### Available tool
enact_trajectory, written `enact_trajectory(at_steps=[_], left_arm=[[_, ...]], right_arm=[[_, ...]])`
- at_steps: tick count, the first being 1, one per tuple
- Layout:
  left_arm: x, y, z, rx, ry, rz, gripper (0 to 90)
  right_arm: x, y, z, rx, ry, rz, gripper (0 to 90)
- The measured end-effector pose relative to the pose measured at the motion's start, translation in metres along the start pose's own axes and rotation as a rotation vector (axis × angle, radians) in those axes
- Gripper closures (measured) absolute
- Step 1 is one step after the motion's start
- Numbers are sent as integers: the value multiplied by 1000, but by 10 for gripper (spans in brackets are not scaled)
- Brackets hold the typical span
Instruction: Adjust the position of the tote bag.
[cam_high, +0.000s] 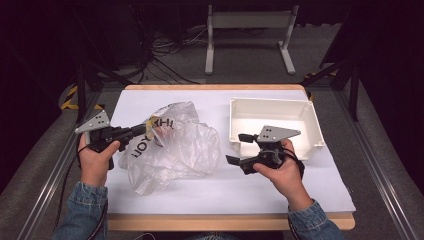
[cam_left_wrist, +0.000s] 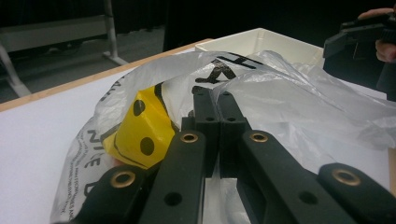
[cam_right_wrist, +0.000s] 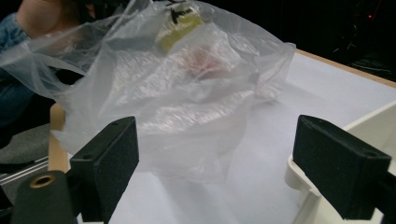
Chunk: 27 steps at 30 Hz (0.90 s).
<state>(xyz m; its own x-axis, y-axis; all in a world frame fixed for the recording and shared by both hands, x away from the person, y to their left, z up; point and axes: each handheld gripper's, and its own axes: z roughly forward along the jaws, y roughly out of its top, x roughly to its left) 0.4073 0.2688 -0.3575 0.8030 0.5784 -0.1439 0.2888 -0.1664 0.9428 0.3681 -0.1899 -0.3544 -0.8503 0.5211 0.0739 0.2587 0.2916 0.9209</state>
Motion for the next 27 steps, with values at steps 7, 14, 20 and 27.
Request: enact_trajectory(at_steps=[7,14,20,27], left_arm=[[3,-1,-4,-13,7,-4,892],[3,-2,-7,-20,15,-13,891],[2,-4,-12,-25,21,-6,878],[0,-7,-21,-33,40,-13,873]], right_arm=[[-3,-5,6,26,-12,-33,135],[-2,-10,19,54,11,-60,102],[-3,-13,35,91,17,-87,95],[-4,-21,59,148,7,-105,151]])
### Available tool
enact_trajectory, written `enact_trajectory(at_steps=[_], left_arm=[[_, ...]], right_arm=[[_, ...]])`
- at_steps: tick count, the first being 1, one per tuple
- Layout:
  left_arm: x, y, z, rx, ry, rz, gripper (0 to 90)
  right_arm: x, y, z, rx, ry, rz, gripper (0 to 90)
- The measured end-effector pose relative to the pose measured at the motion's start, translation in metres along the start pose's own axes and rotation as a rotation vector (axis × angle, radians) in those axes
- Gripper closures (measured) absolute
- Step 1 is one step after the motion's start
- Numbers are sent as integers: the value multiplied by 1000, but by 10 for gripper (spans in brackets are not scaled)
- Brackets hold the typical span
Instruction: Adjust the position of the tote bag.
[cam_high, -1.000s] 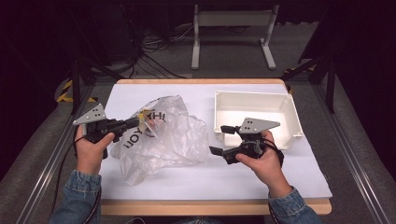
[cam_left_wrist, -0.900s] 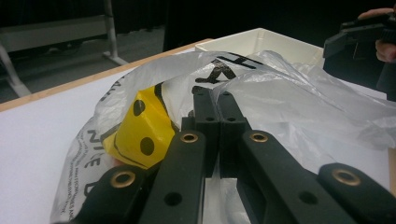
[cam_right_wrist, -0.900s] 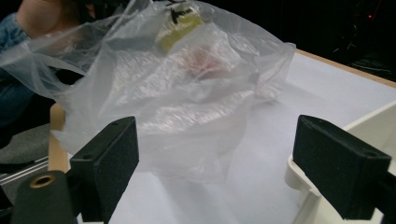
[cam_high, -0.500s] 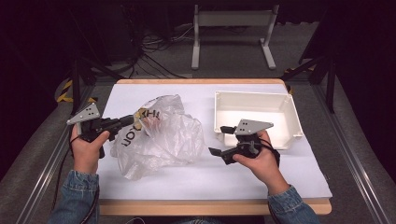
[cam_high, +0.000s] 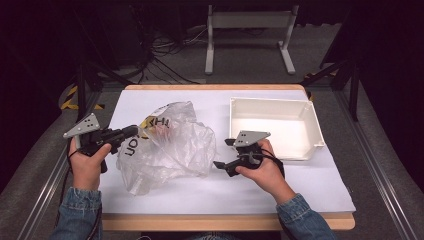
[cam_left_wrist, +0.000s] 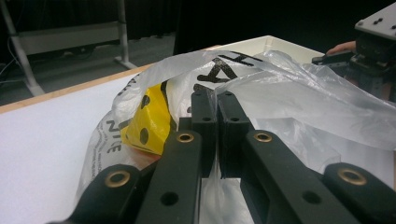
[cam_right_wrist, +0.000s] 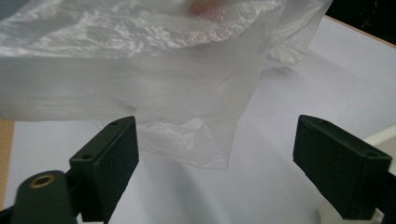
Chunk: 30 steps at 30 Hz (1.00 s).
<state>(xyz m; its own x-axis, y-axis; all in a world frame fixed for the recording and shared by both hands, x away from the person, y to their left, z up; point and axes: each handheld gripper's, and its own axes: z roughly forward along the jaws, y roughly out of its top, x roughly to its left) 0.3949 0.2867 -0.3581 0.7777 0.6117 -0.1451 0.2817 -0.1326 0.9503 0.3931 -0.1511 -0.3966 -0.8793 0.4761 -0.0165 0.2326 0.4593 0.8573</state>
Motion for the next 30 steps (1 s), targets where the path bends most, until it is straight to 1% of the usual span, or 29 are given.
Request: enact_trajectory(at_steps=[4,5,6,7,8,10,11,12,13,14,15,16,17,19,20,21,22,23,24,25,26,27,29,30], left_arm=[[-1,-2,-1,7,6,-1,872],[-1,-2,-1,7,6,-1,870],[-1,-2,-2,9,7,2,870],[-2,-3,-2,14,9,3,868],[-2,-3,-2,14,9,3,868],[-3,-4,-4,19,11,3,868],[-3,-5,-5,18,14,4,867],[-3,-5,-5,18,14,4,866],[-3,-5,-5,18,14,2,866],[-4,-6,-5,22,11,0,866],[-4,-6,-5,22,11,1,865],[-4,-6,-5,24,12,9,864],[-5,-6,-5,24,9,-2,864],[-5,-6,-4,29,8,11,861],[-5,-5,-4,31,7,14,860],[-6,-5,-3,30,5,11,860],[-6,-5,-3,30,4,17,859],[-7,-4,-2,32,2,10,858],[-6,-4,-2,35,0,16,857],[-7,-3,-1,34,-2,13,857],[-7,-2,-1,36,-4,27,857],[-7,-2,0,35,-6,23,857],[-7,0,2,34,-11,34,856],[-8,1,3,31,-13,30,856]], right_arm=[[1,0,13,6,-5,-8,187],[1,1,17,2,-3,-8,194],[1,1,17,2,-3,-8,194],[1,3,22,-9,-8,-4,212],[1,3,22,-9,-8,-4,212],[1,4,27,-8,-12,-1,257],[1,5,31,4,-11,-5,349],[1,5,31,4,-11,-5,349],[0,5,32,15,-9,-13,408],[0,5,33,17,-10,-18,475],[0,5,33,17,-13,-23,573],[0,5,32,20,-8,-25,646],[0,5,32,20,-1,-23,708],[1,5,29,19,3,-12,840],[1,5,27,21,8,-9,869],[2,5,26,25,11,-5,887],[2,5,25,28,17,-5,895],[3,6,23,30,21,0,899],[4,6,22,33,27,-1,900],[5,6,20,40,30,1,900],[7,6,17,47,31,-1,900],[8,6,14,51,34,1,900],[10,5,8,51,30,1,900],[11,4,3,49,26,6,900]])
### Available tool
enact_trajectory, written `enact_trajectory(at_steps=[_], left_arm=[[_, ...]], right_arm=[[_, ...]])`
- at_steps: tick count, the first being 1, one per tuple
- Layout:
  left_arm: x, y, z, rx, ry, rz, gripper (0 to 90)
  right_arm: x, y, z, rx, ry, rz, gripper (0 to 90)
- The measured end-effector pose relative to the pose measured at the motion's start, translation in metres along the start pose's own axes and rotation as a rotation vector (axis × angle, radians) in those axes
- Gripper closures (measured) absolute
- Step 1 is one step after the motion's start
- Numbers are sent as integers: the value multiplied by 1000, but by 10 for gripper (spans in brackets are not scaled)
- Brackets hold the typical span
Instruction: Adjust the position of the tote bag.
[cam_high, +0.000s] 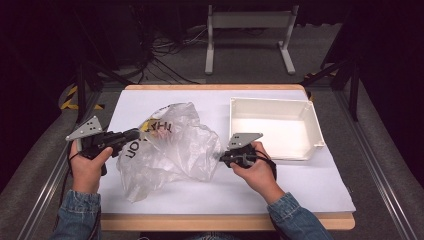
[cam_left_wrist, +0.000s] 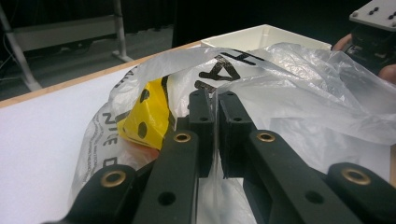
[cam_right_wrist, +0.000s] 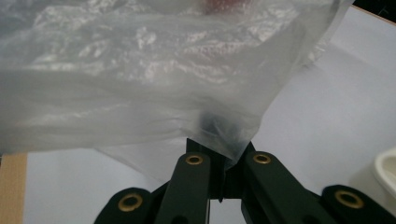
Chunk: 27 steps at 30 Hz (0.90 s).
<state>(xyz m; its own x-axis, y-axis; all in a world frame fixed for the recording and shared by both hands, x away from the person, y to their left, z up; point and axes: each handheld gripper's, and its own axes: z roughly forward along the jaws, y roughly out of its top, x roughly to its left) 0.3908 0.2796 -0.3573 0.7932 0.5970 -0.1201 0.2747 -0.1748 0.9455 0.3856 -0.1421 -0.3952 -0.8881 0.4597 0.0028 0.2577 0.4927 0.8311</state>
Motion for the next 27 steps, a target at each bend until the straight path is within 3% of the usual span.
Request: enact_trajectory(at_steps=[7,15,24,26,27], left_arm=[[1,4,8,4,-18,10,853],[1,10,15,-3,-41,19,851],[0,14,16,-14,-46,28,848],[-1,14,15,-16,-46,29,848],[-1,15,15,-19,-44,29,848]], right_arm=[[5,-7,-21,17,6,20,900],[19,-8,-32,55,52,-2,900],[24,-15,-51,33,130,23,900],[24,-14,-52,31,129,20,898],[23,-13,-53,24,118,19,844]])
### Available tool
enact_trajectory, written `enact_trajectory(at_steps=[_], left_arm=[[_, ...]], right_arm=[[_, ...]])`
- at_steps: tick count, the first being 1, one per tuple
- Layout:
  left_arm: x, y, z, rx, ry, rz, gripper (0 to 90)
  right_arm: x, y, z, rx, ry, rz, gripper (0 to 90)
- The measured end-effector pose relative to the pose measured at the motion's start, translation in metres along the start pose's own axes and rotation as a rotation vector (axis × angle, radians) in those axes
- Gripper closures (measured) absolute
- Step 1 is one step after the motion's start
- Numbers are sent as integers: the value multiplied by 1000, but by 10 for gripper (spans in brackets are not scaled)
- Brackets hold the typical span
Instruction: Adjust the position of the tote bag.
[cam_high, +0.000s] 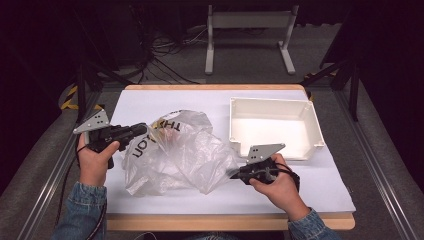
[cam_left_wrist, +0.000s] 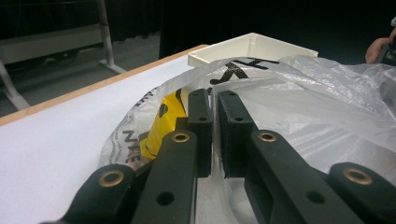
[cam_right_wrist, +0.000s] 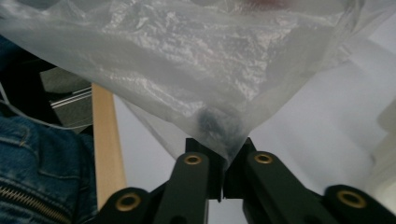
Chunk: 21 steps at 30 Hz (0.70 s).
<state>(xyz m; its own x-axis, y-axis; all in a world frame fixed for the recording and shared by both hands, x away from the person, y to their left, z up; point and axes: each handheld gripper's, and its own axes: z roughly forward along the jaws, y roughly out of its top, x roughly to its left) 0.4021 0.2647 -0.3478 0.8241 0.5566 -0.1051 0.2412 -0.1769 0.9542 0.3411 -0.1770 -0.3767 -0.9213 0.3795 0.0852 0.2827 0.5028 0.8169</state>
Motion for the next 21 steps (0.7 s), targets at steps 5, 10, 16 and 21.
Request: enact_trajectory(at_steps=[5,10,16,21], left_arm=[[-2,0,0,-1,4,0,841],[-1,0,-2,-2,15,2,832],[-1,-2,0,3,20,-12,824],[1,-4,3,14,18,-11,821]], right_arm=[[-7,7,9,-105,-168,-13,238],[-13,21,20,-147,-207,-53,136],[-27,42,37,-201,-208,-52,124],[-38,47,63,-193,-211,-21,107]])
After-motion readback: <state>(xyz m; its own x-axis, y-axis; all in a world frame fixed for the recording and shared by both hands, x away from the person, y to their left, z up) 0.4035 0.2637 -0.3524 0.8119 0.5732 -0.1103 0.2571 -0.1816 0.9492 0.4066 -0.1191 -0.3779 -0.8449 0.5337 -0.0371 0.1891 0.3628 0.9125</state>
